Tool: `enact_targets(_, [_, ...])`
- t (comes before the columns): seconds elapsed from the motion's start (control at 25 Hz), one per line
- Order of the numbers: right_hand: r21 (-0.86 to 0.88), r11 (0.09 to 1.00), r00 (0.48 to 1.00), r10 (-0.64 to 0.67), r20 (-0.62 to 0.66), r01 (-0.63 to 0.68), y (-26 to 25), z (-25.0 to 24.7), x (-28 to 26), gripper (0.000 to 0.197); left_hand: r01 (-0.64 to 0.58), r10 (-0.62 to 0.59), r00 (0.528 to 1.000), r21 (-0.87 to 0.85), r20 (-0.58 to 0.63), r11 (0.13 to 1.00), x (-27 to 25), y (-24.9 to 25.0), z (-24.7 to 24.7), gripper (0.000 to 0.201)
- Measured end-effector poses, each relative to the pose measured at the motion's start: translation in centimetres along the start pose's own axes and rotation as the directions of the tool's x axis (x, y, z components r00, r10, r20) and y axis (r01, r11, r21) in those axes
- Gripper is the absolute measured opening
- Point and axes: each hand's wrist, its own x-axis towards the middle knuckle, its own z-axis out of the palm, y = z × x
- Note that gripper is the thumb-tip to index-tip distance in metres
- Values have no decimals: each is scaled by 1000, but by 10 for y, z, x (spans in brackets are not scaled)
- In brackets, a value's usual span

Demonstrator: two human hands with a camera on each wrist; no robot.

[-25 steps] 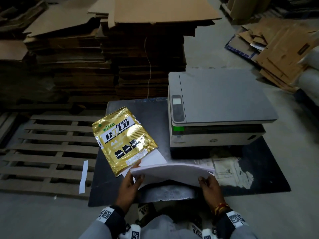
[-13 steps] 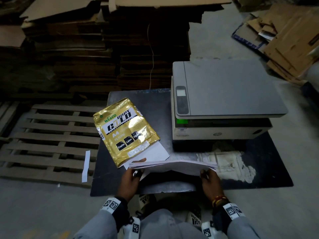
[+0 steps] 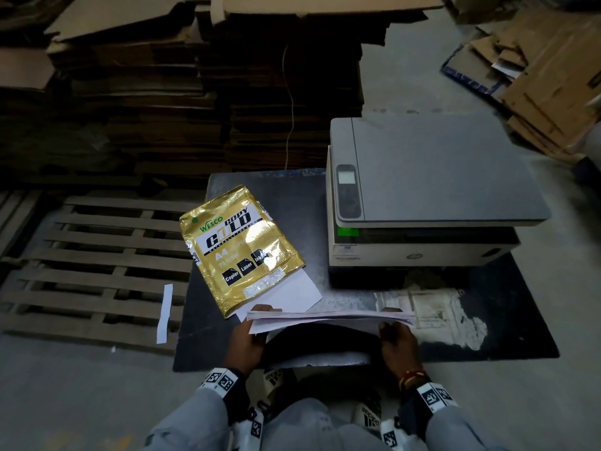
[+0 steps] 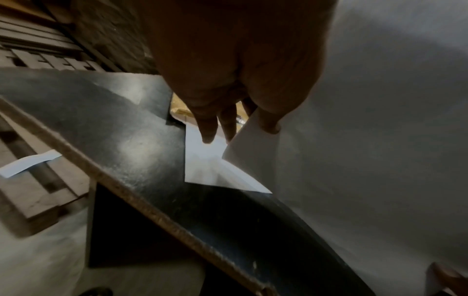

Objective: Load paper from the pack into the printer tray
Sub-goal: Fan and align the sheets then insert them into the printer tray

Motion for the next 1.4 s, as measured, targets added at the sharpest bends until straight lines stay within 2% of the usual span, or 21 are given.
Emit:
enact_targets(0.04, [-23,1000,1000,-5,8,5,0,-1,0,20,5,-4,1000,-33,15,999,0,3,0,39])
enact_targets(0.12, [-8,1000,999,-11,34,11,-1,-4,-2,24,33,-31,999,-39,40,999,0,-2,0,26])
enact_targets(0.24, [36,989,986,-145,87,143,-10,-11,-6,19,35,-32,998,-61,54,997,4,-10,1,18])
enact_targets(0.36, [-44,981,979,-183,92,187,-14,-12,-7,29,11,-14,997,34,74,999,6,-8,-1,2])
enact_targets(0.44, [-113,979,984,-159,86,168,-10,-10,-8,36,-17,11,998,87,68,996,7,-5,-1,6])
enact_targets(0.52, [-156,968,979,-189,79,199,-6,-8,-7,30,-7,1,999,98,54,995,9,-6,-1,10])
enact_targets(0.56, [-155,974,985,-157,66,166,-6,-8,-7,25,5,-12,999,130,50,991,8,-5,0,14])
enact_targets(0.6, [-111,989,994,-91,51,97,-6,-8,-9,19,18,-26,999,169,42,985,7,-8,1,17])
enact_targets(0.68, [-48,999,1000,-3,30,4,-6,-7,-12,23,-5,-2,999,194,35,981,6,-13,2,22])
enact_targets(0.76, [-7,1000,1000,5,14,-5,-8,-7,-14,22,-16,14,1000,209,11,978,4,-12,2,20])
enact_targets(0.88, [-37,999,1000,0,-14,0,-7,-6,-17,22,86,-83,996,163,-24,983,3,-3,3,13])
enact_targets(1.0, [-41,999,1000,18,16,-17,-8,-5,-15,24,99,-95,995,150,-35,984,2,3,3,23])
enact_targets(1.12, [-3,1000,997,-21,70,22,-9,-12,-16,35,20,-12,998,138,-57,990,-4,21,-1,30])
enact_targets(1.24, [120,991,989,-78,127,62,-8,-23,-17,44,-61,67,996,94,-56,994,-13,40,-12,30])
enact_targets(1.4, [301,950,974,-140,177,82,-19,-49,-19,46,-63,64,998,-104,2,993,-19,67,-28,29])
